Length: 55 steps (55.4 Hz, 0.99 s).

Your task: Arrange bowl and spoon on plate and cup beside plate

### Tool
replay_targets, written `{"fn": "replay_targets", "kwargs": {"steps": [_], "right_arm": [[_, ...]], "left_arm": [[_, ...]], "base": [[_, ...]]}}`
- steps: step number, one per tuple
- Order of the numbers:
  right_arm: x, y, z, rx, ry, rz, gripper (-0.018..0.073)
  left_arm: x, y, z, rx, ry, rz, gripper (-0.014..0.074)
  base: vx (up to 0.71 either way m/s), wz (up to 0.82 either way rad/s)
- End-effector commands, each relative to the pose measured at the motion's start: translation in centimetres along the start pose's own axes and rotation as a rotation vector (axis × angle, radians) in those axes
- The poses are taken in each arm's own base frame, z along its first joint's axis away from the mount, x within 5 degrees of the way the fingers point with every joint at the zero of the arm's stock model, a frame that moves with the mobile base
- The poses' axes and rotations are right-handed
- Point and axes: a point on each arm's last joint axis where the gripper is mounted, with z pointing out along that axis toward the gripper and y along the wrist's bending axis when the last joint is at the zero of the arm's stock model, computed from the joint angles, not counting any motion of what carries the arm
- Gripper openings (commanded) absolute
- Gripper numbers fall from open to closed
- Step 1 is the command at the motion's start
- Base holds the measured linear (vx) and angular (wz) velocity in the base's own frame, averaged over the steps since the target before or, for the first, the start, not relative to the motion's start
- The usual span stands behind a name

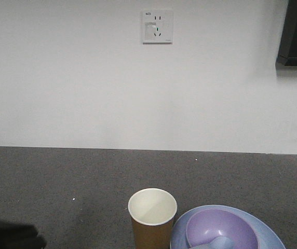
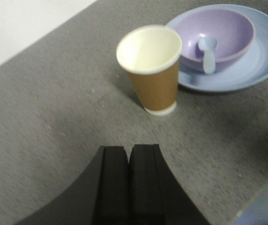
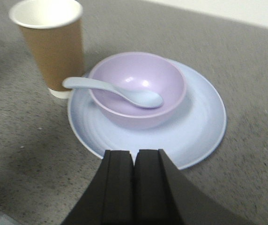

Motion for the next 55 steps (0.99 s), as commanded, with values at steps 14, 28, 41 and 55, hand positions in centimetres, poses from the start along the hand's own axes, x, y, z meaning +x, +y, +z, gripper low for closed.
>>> {"fn": "replay_targets", "kwargs": {"steps": [14,28,41,55], "right_arm": [[-0.7,0.9,-2.3,0.022,-0.266,0.002,-0.0008],[-0.7,0.9,-2.3,0.015,-0.268,0.008,-0.0008],[-0.7,0.9,-2.3,0.015,-0.267,0.008,-0.0008],[-0.7,0.9,-2.3,0.015,-0.267,0.008,-0.0008]], "left_arm": [[5.1,-0.6,-3.2,0.051,-0.334,-0.252,-0.0004],[5.2,-0.6,-3.4,0.049,-0.334,-0.251,-0.0004],[5.2,-0.6,-3.4,0.049,-0.334,-0.251,-0.0004],[6.4,0.2,-3.2,-0.064,-0.434,-0.133,-0.0004]], "base": [[0.00,0.00],[0.00,0.00],[0.00,0.00],[0.00,0.01]]}}
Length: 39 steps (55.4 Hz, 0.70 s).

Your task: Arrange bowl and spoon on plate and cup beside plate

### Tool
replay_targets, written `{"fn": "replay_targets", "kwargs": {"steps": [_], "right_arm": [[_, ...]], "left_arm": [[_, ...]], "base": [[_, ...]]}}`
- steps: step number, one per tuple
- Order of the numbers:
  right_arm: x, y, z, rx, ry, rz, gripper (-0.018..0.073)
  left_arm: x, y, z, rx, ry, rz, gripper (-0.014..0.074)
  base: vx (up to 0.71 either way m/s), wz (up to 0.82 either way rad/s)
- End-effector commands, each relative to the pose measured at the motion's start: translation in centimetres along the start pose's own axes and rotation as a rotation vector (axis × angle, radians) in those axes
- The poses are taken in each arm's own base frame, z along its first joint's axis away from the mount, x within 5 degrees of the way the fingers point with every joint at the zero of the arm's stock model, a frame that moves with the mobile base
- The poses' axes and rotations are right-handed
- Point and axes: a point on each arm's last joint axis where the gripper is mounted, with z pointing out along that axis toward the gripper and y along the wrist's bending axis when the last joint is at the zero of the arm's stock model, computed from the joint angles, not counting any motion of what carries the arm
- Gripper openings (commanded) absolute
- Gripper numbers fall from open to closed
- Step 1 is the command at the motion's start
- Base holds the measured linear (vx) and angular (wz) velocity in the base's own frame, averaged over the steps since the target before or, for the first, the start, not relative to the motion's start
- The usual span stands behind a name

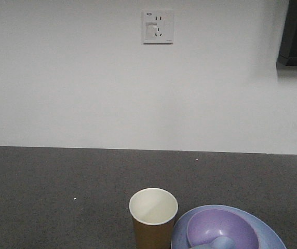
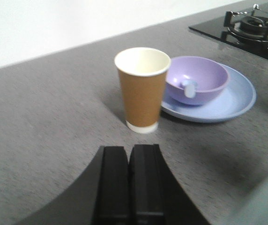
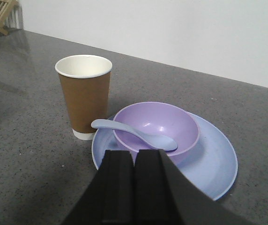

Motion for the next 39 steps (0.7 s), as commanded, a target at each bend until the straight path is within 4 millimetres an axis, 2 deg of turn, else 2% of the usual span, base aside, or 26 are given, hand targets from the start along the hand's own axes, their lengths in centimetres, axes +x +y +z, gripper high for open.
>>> {"fn": "replay_targets", "kwargs": {"steps": [1,4,13,17,25,39], "right_arm": [[-1.4,-0.3,-0.2,0.031,-0.078,0.010,-0.0008],[-1.4,-0.3,-0.2,0.031,-0.078,0.010,-0.0008],[-1.3,-0.3,-0.2,0.029,-0.076,0.009,-0.0008],[-1.3,-0.3,-0.2,0.029,-0.076,0.009,-0.0008],[-1.3,-0.3,-0.2,0.029,-0.076,0.009,-0.0008],[-1.3,-0.3,-0.2,0.029,-0.076,0.009,-0.0008]], "left_arm": [[-0.6,0.4,-0.4,-0.031,-0.181,0.054,-0.0004],[0.2,0.7,-0.6,-0.059,-0.241,0.044,-0.0004],[5.5,2.0,-1.4,-0.211,-0.341,-0.145,-0.0004],[7.7,2.2,-1.9,-0.285,-0.378,-0.151,-0.0004],[10.6,2.5,-2.4,-0.403,-0.431,-0.148,-0.0004],[11.2,2.9,-2.3,-0.483,-0.401,-0.164,-0.0004]], "base": [[-0.01,0.03],[0.00,0.01],[0.00,0.00],[0.00,0.00],[0.00,0.00],[0.00,0.00]]}}
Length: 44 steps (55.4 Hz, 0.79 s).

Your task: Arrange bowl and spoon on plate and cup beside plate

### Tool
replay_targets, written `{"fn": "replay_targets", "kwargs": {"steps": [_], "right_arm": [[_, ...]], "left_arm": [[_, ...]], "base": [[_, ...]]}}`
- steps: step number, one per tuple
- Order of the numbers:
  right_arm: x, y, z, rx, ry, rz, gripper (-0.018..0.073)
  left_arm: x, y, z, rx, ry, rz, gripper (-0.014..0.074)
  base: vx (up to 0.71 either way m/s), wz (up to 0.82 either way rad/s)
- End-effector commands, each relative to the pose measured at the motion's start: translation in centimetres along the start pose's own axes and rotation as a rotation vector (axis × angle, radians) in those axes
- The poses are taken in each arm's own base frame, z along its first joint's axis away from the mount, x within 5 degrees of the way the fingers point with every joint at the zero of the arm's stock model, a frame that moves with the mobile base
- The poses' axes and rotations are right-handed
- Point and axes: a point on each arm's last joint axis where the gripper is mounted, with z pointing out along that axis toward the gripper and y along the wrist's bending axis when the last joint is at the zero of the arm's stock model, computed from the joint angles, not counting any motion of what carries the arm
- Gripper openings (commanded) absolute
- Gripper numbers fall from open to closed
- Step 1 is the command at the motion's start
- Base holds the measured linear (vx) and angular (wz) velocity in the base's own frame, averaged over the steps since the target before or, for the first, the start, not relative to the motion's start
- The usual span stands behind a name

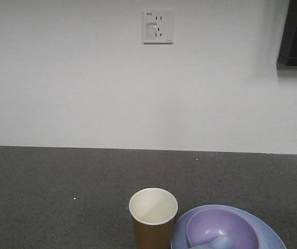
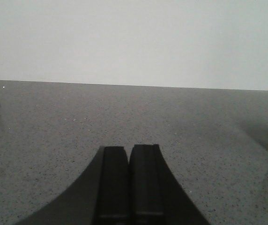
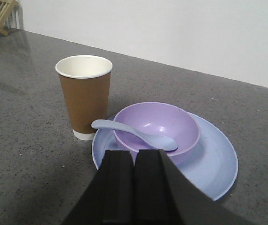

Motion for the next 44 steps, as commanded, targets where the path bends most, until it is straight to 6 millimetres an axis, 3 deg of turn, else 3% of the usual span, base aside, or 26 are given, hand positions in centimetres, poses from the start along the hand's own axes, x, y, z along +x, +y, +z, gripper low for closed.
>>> {"fn": "replay_targets", "kwargs": {"steps": [1,44], "right_arm": [[-1.33,-0.28,-0.21,0.030,-0.074,0.008,-0.0008],[-1.39,-0.64,-0.23,0.070,-0.081,-0.008,-0.0008]], "left_arm": [[-1.58,-0.28,-0.23,0.023,-0.108,-0.011,-0.0004],[-1.59,-0.28,-0.23,0.023,-0.107,-0.011,-0.0004]], "base": [[0.00,0.00],[0.00,0.00]]}}
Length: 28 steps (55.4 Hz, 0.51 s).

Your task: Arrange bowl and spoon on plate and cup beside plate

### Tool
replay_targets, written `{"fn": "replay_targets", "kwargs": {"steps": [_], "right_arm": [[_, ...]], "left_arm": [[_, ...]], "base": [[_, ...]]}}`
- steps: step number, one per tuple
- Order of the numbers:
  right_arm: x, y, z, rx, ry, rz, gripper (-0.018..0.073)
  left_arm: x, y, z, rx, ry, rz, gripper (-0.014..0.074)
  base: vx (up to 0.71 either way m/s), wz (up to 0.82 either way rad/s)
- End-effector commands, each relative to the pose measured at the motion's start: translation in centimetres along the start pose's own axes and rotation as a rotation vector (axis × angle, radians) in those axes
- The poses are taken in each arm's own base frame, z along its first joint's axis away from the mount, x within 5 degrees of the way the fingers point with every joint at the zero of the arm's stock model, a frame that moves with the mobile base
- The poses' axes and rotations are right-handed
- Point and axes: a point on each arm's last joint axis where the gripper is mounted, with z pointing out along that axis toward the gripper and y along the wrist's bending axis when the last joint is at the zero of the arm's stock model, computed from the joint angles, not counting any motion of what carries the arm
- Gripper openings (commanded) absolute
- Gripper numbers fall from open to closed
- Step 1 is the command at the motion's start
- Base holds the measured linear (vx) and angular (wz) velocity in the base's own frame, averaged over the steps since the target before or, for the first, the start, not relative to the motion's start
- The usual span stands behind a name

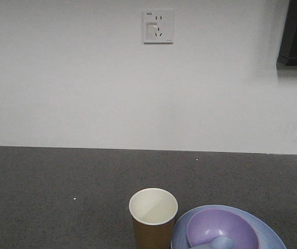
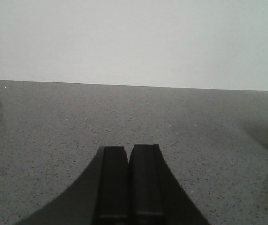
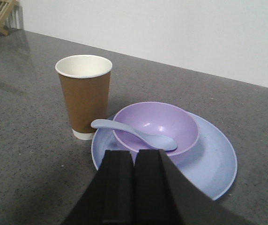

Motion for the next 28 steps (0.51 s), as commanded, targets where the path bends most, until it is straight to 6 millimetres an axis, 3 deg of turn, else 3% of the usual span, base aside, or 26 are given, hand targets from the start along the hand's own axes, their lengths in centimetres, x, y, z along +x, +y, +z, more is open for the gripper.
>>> {"fn": "replay_targets", "kwargs": {"steps": [1,18,22,28], "right_arm": [[-1.4,-0.7,-0.2,0.076,-0.080,-0.001,-0.0008],[-1.5,-3.6,-0.8,0.384,-0.165,0.191,-0.0008],[-0.7,-4.0,-0.2,0.416,-0.206,0.173,-0.0008],[2.3,-4.2,1.5,0.411,-0.230,0.122,-0.0008]], "left_arm": [[-1.6,-0.3,-0.2,0.027,-0.107,-0.010,-0.0004],[-1.6,-0.3,-0.2,0.027,-0.107,-0.010,-0.0004],[-1.6,-0.3,-0.2,0.027,-0.107,-0.010,-0.0004],[-1.6,-0.3,-0.2,0.027,-0.107,-0.010,-0.0004]], "base": [[0.00,0.00],[0.00,0.00],[0.00,0.00],[0.00,0.00]]}}
